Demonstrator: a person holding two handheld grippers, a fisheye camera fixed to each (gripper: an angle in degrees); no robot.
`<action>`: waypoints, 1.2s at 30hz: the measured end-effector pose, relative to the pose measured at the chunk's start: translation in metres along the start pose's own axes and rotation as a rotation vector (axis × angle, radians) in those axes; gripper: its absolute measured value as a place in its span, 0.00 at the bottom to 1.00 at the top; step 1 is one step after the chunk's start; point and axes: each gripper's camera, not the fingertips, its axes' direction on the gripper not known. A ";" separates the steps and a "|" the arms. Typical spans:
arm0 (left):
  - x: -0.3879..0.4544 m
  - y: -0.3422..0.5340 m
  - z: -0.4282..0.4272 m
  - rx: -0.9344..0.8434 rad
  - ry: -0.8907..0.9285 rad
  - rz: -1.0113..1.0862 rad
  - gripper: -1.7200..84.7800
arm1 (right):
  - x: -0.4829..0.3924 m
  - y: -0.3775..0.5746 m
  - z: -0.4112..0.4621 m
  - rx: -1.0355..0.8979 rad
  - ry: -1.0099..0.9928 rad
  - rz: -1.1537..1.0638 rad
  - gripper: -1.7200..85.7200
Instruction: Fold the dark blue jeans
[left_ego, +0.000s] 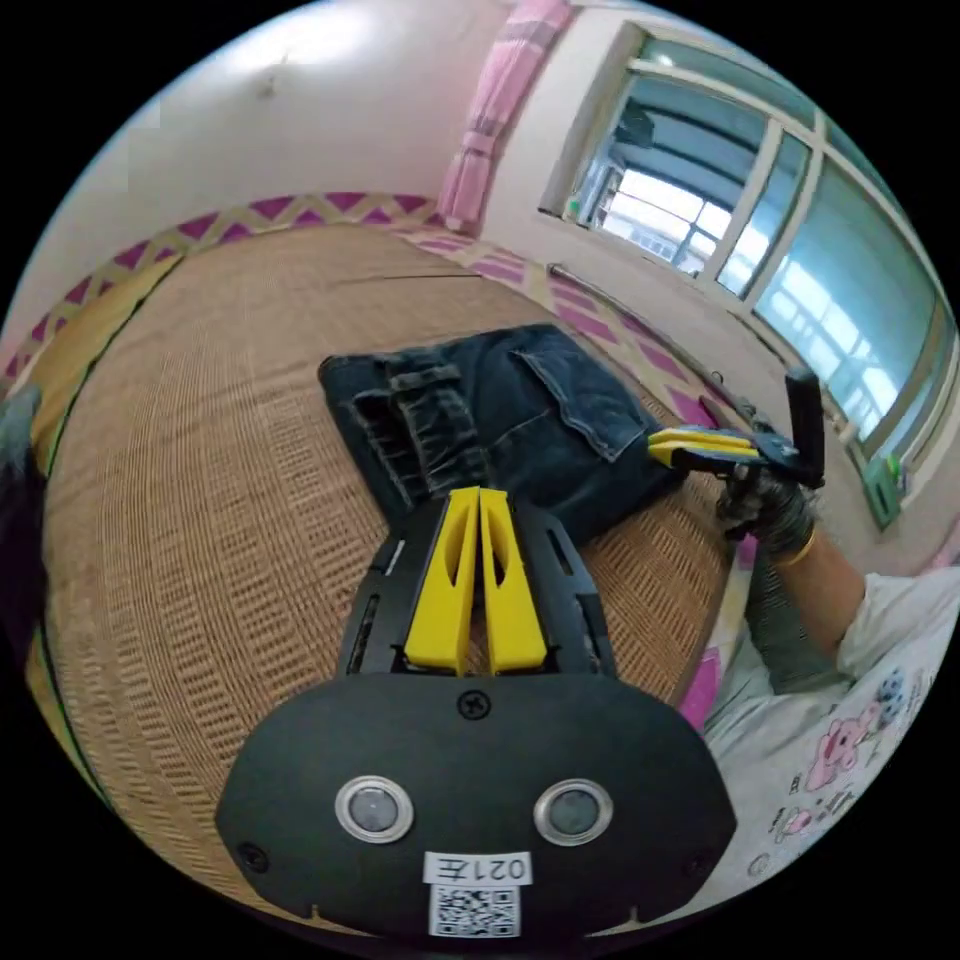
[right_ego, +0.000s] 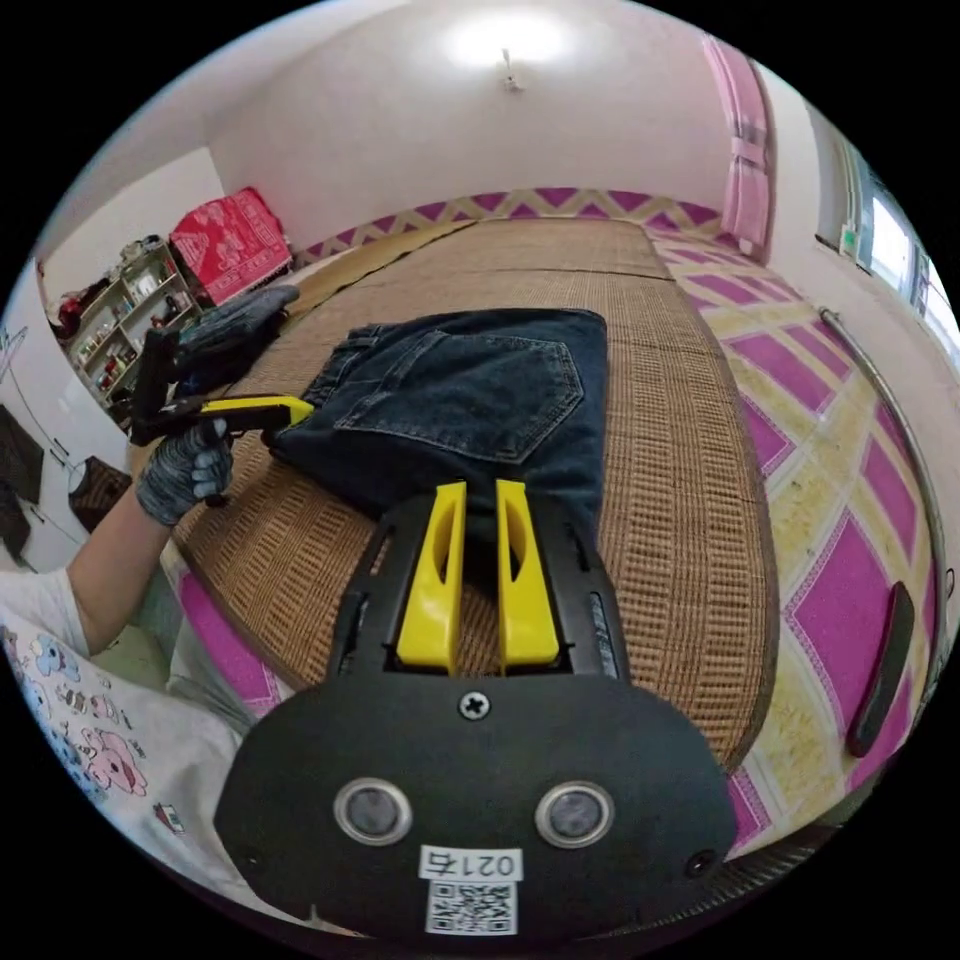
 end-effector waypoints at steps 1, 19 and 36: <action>-0.004 0.000 -0.002 0.004 0.005 -0.013 0.01 | 0.010 -0.003 -0.006 -0.019 -0.004 -0.008 0.08; -0.114 -0.052 -0.011 -0.113 0.329 -0.334 0.11 | 0.252 -0.099 0.092 -0.210 -0.662 0.350 0.10; -0.104 -0.252 -0.041 -0.042 0.072 -0.205 0.05 | 0.345 -0.253 0.012 0.007 -0.189 0.433 0.15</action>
